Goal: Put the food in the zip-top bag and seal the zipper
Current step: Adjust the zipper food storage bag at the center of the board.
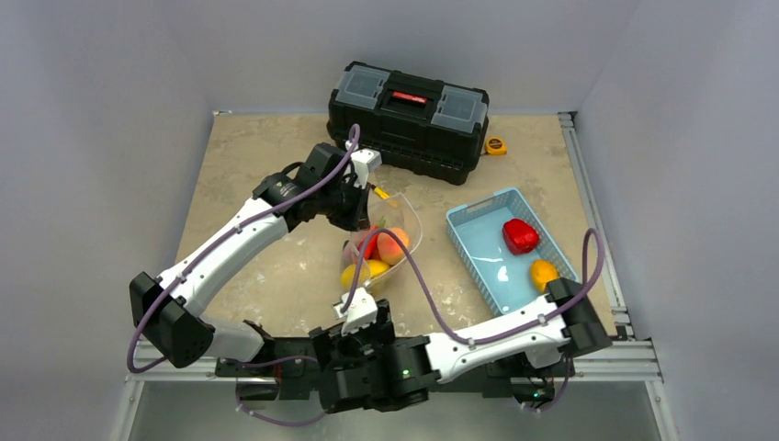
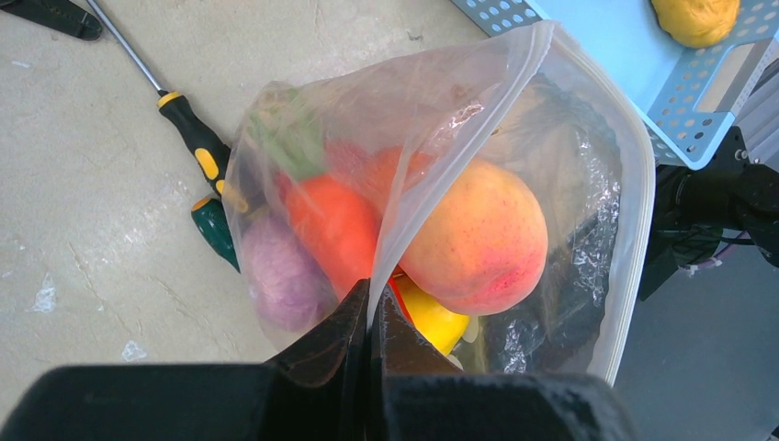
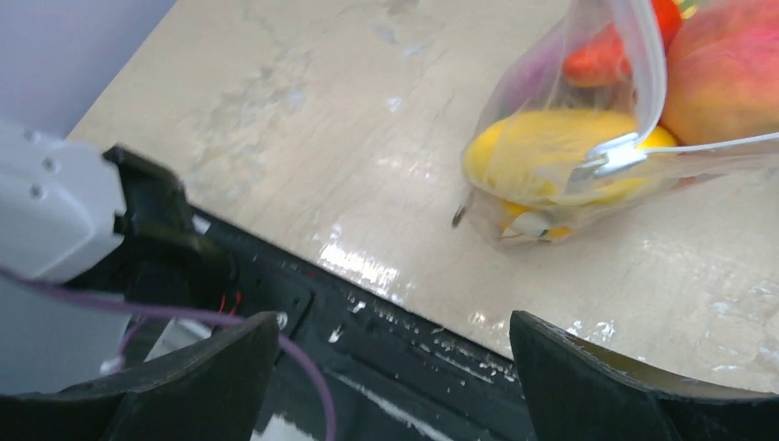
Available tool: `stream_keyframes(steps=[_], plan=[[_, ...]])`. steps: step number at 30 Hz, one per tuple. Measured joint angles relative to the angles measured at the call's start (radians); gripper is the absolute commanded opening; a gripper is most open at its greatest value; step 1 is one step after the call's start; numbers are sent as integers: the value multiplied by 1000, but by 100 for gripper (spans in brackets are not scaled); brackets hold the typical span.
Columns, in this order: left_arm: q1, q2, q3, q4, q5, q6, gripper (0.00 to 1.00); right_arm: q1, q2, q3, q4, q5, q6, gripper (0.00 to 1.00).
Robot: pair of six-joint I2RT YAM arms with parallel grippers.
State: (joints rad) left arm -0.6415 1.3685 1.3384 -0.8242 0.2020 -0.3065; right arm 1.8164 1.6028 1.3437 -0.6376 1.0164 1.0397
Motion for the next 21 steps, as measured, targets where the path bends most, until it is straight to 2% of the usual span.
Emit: stream_keyframes(steps=[4,6,9,12,15,20,21], plan=[[0,0,0,0,-1,0,0,0,134,172,-300,120,294,94],[0,-2,0,0,-1,0,0,-4,159,207,-437,166,436,93],[0,-8,0,0,-1,0,0,-25,159,211,-530,197,517,94],[0,-10,0,0,0,0,0,-74,148,206,-521,190,494,93],[0,-10,0,0,0,0,0,-167,86,130,-375,129,357,83],[0,-10,0,0,0,0,0,-281,-45,-8,-150,56,154,58],[0,-10,0,0,0,0,0,-288,-55,-10,-130,50,132,46]])
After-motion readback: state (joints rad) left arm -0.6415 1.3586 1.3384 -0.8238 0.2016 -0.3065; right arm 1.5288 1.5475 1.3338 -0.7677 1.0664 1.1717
